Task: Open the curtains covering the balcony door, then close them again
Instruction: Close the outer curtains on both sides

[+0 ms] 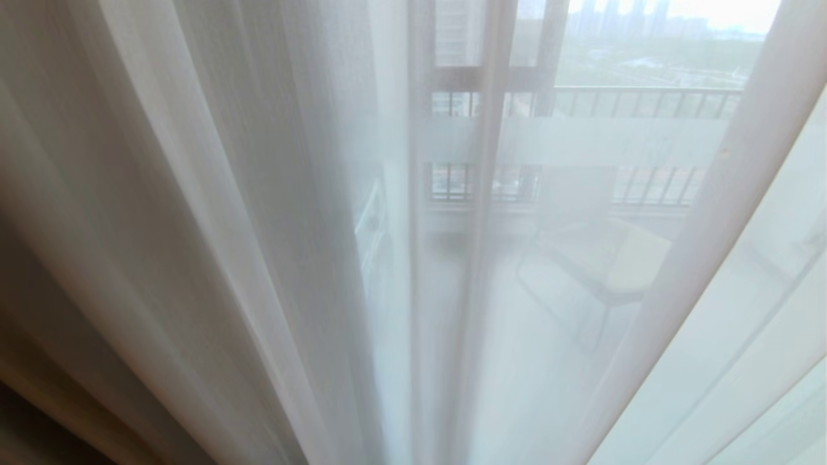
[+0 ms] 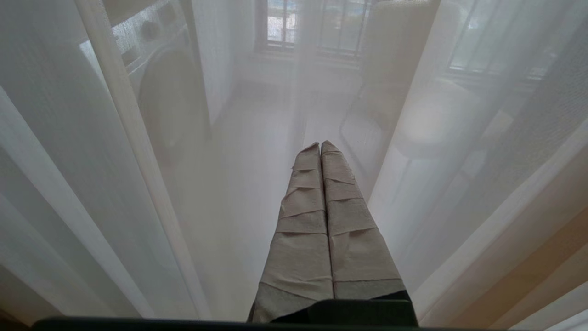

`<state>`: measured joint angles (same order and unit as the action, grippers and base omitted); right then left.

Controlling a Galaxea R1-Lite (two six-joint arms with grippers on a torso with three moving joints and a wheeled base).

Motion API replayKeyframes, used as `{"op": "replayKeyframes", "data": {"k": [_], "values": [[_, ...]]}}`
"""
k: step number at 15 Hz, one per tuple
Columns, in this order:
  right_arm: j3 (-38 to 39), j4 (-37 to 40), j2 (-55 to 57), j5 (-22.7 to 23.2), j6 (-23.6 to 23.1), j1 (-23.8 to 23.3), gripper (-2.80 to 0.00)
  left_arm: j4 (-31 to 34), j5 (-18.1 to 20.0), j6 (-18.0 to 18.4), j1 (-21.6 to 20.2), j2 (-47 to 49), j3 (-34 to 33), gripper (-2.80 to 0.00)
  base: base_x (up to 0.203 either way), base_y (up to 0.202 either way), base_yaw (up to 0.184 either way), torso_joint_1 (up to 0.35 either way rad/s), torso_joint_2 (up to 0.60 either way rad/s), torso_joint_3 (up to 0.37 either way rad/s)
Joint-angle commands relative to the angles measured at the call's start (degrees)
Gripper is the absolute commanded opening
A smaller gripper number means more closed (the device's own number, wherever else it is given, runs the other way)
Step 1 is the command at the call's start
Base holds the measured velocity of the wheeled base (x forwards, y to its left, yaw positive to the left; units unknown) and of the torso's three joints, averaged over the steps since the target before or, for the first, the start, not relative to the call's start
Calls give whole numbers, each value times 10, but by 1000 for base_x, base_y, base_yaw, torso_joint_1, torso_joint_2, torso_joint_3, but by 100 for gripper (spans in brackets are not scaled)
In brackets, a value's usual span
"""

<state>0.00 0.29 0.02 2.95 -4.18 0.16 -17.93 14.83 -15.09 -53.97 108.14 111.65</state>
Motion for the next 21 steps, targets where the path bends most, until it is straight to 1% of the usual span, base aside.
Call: {"op": "replayKeyframes", "data": {"k": [1,5,7,9,11,13,15,16,17,21], "values": [[0,1,0,0,0,0,-280,-1,2,-1,2,15,15,-280,0,0,0,0,0,0],[0,0,0,0,0,0,-280,-2,3,-2,2,5,19,-280,0,0,0,0,0,0],[0,1,0,0,0,0,-280,-2,26,-2,0,-3,19,-280,0,0,0,0,0,0],[0,1,0,0,0,0,-280,-1,63,-10,0,-12,19,-280,0,0,0,0,0,0],[0,1,0,0,0,-1,-280,2,97,-49,0,-31,16,-280,0,0,0,0,0,0],[0,0,0,0,0,0,-280,3,127,-71,2,-46,15,-280,0,0,0,0,0,0],[0,0,0,0,0,-1,-280,3,167,-89,5,-62,14,-280,0,0,0,0,0,0],[0,1,0,0,0,0,-280,3,180,-104,8,-74,10,-280,0,0,0,0,0,0],[0,0,0,0,0,0,-280,3,191,-121,17,-87,3,-280,0,0,0,0,0,0],[0,1,0,0,0,0,-280,0,245,-164,48,-143,-44,-280,0,0,0,0,0,0]]}}
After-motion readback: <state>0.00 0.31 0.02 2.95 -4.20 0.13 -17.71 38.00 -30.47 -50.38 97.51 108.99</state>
